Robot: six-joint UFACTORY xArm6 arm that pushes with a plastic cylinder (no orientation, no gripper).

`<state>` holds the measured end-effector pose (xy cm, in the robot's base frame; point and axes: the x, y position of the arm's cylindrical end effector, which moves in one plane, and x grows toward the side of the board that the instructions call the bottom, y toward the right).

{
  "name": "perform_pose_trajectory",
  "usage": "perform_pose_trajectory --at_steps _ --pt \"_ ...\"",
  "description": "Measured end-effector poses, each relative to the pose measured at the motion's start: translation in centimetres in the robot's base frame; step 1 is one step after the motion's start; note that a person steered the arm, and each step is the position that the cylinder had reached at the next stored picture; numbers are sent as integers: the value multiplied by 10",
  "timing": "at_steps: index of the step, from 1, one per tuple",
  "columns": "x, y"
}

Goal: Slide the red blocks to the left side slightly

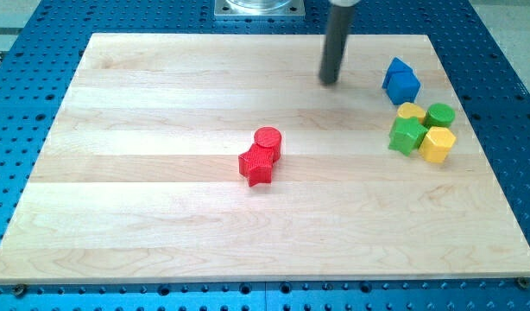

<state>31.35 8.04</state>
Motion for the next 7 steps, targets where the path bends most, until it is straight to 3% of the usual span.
perform_pose_trajectory --at_steps 1,2,3,7 --pt "42 -25" --pt "117 -23" --pt "136 -23" --pt "120 -49"
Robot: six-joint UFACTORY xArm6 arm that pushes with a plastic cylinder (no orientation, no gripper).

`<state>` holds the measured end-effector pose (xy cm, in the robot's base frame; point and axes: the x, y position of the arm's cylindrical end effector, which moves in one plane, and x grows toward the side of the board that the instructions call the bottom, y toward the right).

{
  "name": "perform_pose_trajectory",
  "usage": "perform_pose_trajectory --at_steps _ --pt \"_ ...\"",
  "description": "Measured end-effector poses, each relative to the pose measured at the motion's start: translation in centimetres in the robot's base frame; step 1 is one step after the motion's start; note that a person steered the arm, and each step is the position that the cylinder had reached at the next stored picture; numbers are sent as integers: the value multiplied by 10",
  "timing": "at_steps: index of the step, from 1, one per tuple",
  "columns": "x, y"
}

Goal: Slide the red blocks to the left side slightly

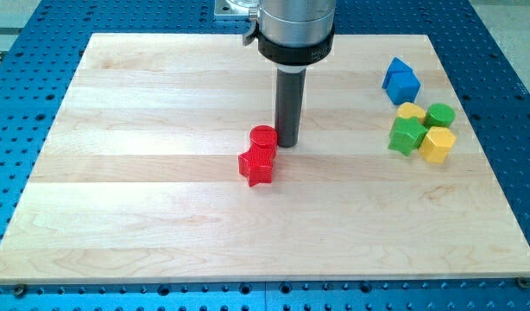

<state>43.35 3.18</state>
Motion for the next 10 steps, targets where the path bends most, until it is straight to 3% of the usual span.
perform_pose_trajectory --at_steps 7,8,10 --pt "9 -17" --pt "10 29" --pt "94 36"
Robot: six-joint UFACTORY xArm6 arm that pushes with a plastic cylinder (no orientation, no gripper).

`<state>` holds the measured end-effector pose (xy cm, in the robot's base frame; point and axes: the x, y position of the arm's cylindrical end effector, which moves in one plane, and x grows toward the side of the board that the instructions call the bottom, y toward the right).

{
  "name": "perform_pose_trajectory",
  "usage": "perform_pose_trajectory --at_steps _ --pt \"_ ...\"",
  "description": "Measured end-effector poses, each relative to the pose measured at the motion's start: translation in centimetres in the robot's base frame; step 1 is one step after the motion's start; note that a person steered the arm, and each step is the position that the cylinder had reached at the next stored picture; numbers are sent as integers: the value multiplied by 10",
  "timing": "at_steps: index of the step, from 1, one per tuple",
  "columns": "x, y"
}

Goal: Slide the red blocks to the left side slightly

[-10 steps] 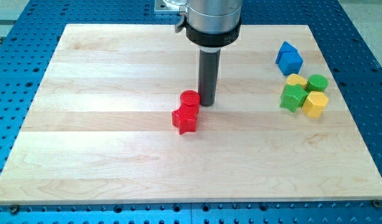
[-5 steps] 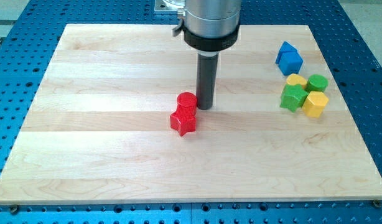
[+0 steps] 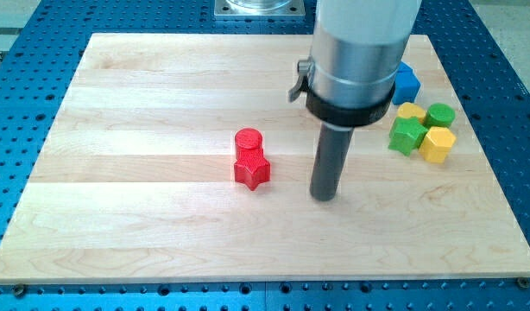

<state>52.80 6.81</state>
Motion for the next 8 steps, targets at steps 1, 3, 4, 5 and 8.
perform_pose_trajectory --at_steps 1,3,4,5,8 --pt "0 -35" --pt "0 -66" --pt "-1 -66" --pt "-3 -73" --pt "25 38"
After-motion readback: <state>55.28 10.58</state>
